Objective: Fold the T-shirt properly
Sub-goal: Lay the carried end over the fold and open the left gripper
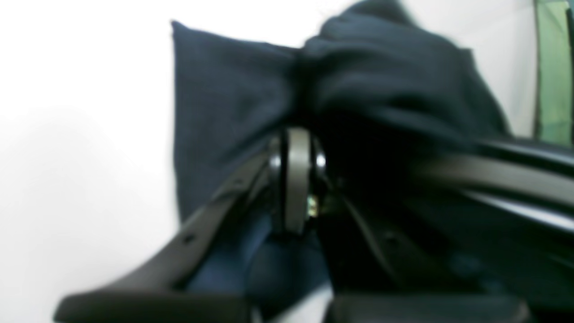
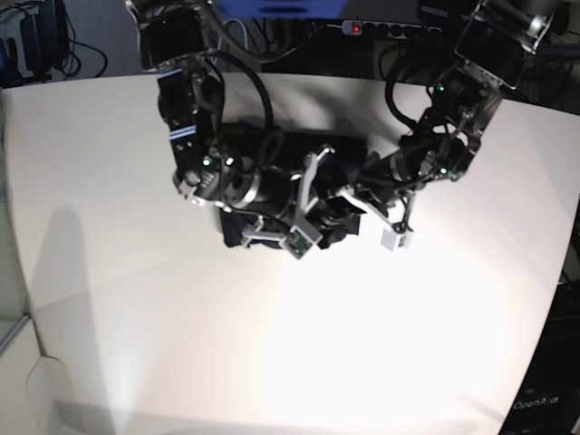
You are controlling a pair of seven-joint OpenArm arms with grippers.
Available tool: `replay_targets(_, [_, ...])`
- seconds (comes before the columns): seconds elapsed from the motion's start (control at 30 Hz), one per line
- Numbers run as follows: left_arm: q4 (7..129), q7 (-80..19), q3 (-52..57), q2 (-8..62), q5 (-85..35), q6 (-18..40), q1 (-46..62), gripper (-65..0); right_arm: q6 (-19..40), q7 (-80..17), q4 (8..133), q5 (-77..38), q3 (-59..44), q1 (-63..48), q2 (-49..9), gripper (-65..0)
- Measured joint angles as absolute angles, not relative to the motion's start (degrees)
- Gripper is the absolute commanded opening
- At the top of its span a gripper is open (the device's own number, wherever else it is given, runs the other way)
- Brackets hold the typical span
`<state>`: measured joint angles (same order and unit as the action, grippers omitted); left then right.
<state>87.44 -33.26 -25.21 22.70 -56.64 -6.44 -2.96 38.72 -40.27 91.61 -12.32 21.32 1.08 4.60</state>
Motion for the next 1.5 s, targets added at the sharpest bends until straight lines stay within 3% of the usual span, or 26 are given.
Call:
replay_targets(0.5, [93.47, -33.26, -24.69, 24.53, -57.82, -5.37, 1.96, -63.6, 38.94, -40.58, 91.37, -12.36, 21.41, 1.04, 4.60, -64.4])
replay_targets(0.93, [98.98, -32.86, -16.29, 28.03, -58.30, -5.15, 7.16, -63.6, 38.96, -40.73, 91.11, -12.32, 23.68, 0.91, 4.93, -64.1])
replay_targets(1.5, [96.95, -32.62, -16.08, 32.53, -57.98, -4.78, 10.55, -63.6, 38.96, -40.38, 84.36, -12.12, 27.40, 1.96, 5.72, -63.4])
